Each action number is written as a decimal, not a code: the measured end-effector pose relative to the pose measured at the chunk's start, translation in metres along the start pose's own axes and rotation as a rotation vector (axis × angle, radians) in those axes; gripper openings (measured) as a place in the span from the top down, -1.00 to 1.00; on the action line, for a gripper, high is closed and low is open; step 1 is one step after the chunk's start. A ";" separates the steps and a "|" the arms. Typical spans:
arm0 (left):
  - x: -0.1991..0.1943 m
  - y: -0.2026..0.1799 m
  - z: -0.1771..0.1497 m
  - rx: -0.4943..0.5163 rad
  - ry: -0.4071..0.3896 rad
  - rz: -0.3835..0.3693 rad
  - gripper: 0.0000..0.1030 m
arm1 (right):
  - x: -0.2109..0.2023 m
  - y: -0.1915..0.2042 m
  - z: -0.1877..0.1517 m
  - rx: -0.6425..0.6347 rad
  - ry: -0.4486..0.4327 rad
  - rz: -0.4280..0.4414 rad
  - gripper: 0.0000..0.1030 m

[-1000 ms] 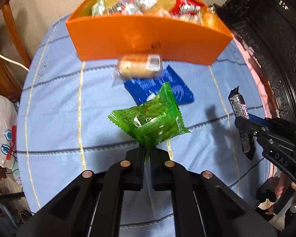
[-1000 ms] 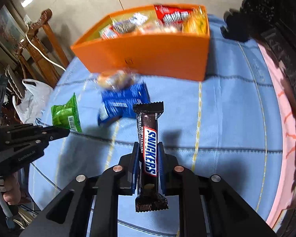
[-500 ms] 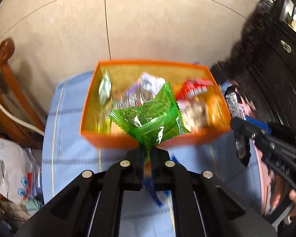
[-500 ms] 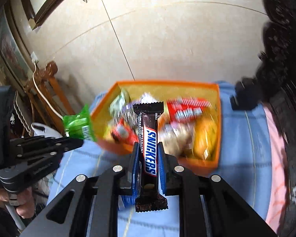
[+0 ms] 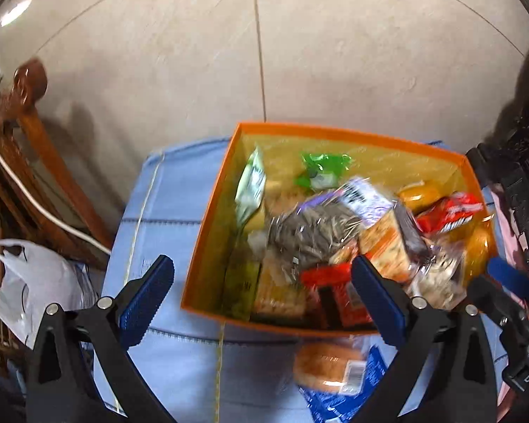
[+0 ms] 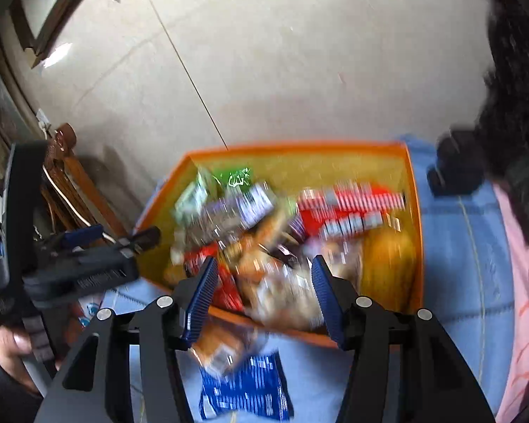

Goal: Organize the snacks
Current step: 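Drop the green candy and Snickers bar into the orange box, then grasp the wrapped bread roll with left tool while right tool grasps blue biscuit bag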

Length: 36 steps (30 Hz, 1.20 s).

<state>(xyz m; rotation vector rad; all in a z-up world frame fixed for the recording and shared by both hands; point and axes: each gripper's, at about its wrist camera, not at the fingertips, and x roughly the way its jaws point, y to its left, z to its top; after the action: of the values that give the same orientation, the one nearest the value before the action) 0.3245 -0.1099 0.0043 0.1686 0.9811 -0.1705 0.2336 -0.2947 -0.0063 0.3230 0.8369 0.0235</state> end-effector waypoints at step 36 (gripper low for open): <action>0.032 -0.057 -0.116 0.075 0.291 -0.077 -0.91 | -0.028 -0.052 -0.139 0.125 0.223 -0.043 -0.51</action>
<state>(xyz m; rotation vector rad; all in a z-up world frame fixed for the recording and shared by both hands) 0.2349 -0.1426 -0.0892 0.2292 1.2728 -0.2583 0.1073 -0.3110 -0.0877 0.4256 1.0686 -0.0334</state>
